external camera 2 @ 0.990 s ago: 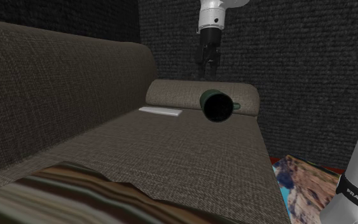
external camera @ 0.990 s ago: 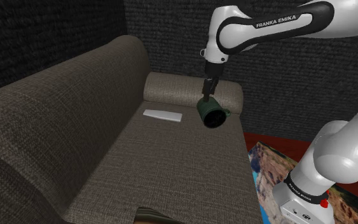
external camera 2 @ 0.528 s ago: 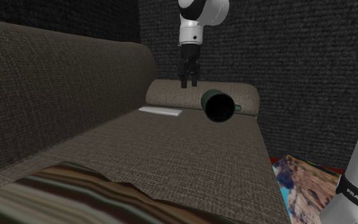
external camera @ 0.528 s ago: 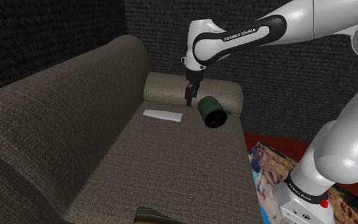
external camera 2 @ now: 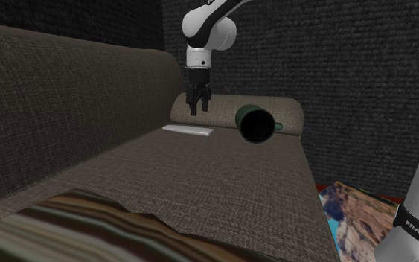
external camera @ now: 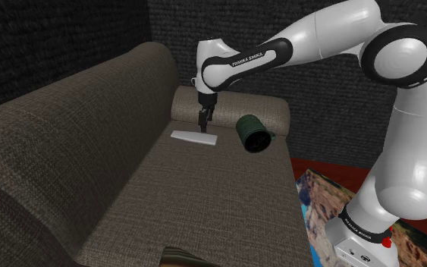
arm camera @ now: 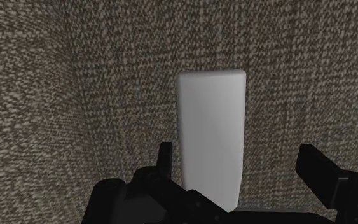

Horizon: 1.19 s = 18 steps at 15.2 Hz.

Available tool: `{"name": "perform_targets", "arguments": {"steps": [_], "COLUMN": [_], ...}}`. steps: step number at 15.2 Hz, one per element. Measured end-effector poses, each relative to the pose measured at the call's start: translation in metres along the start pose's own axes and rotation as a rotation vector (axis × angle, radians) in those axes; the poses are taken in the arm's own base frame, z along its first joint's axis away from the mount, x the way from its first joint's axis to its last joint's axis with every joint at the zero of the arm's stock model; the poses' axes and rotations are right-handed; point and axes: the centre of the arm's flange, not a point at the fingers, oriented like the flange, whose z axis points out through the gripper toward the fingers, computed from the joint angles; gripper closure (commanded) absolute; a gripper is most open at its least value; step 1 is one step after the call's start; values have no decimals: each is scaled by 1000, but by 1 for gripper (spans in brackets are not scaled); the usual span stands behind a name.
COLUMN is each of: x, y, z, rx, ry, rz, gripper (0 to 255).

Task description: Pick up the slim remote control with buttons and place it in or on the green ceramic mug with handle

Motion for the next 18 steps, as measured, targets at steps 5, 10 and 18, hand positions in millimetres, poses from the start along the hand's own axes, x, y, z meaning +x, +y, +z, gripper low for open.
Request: {"name": "perform_targets", "arguments": {"steps": [5, 10, 18], "x": [52, 61, 62], "y": [0, -3, -2], "z": [30, 55, 74], "rx": [-17, -20, -20], "ry": [1, 1, 2], "rz": [-68, -77, -77], "gripper": [0, 0, 0]}}
